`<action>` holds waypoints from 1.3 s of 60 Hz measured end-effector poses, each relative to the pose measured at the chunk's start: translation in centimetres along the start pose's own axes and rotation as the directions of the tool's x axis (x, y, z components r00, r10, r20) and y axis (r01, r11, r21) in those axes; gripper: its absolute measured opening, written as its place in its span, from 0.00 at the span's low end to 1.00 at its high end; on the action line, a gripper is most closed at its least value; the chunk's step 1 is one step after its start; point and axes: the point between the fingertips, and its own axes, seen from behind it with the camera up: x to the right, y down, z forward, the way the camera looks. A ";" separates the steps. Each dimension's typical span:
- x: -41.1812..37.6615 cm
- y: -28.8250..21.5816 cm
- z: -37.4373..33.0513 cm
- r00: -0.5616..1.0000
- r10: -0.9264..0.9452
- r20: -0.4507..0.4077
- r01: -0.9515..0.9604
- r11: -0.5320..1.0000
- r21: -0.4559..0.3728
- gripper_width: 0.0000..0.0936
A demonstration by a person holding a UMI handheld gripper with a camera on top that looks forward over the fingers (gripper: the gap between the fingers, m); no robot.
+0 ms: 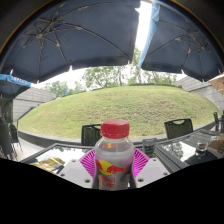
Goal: Pour water
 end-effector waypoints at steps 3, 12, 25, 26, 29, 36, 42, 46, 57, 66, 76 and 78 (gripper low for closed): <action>0.5 1.4 0.1 1.000 0.007 0.006 -0.006 0.999 -0.036 0.44; 0.4 5.9 -0.6 0.999 -0.024 0.046 0.029 0.992 -0.124 0.44; 0.6 6.3 -0.1 0.997 -0.062 0.038 0.066 0.991 -0.118 0.50; 0.8 6.3 0.2 0.998 -0.059 0.036 0.063 0.990 -0.123 0.52; 0.6 6.5 -0.1 0.997 -0.063 0.038 0.068 0.987 -0.146 0.57; -0.2 6.9 -1.7 0.993 -0.081 0.085 0.097 0.973 -0.210 0.90; 0.2 6.3 -4.8 0.994 -0.070 0.084 0.088 0.967 -0.239 0.90; 0.9 5.5 -7.6 0.991 -0.109 0.078 0.124 0.965 -0.231 0.90; -0.3 4.4 -16.7 0.972 -0.224 0.071 0.234 0.948 -0.216 0.90; -2.6 5.1 -21.7 0.959 -0.269 0.092 0.282 0.937 -0.206 0.90; -5.2 5.9 -23.3 0.950 -0.284 0.129 0.306 0.927 -0.216 0.90; -5.4 6.2 -23.6 0.952 -0.281 0.124 0.302 0.927 -0.223 0.90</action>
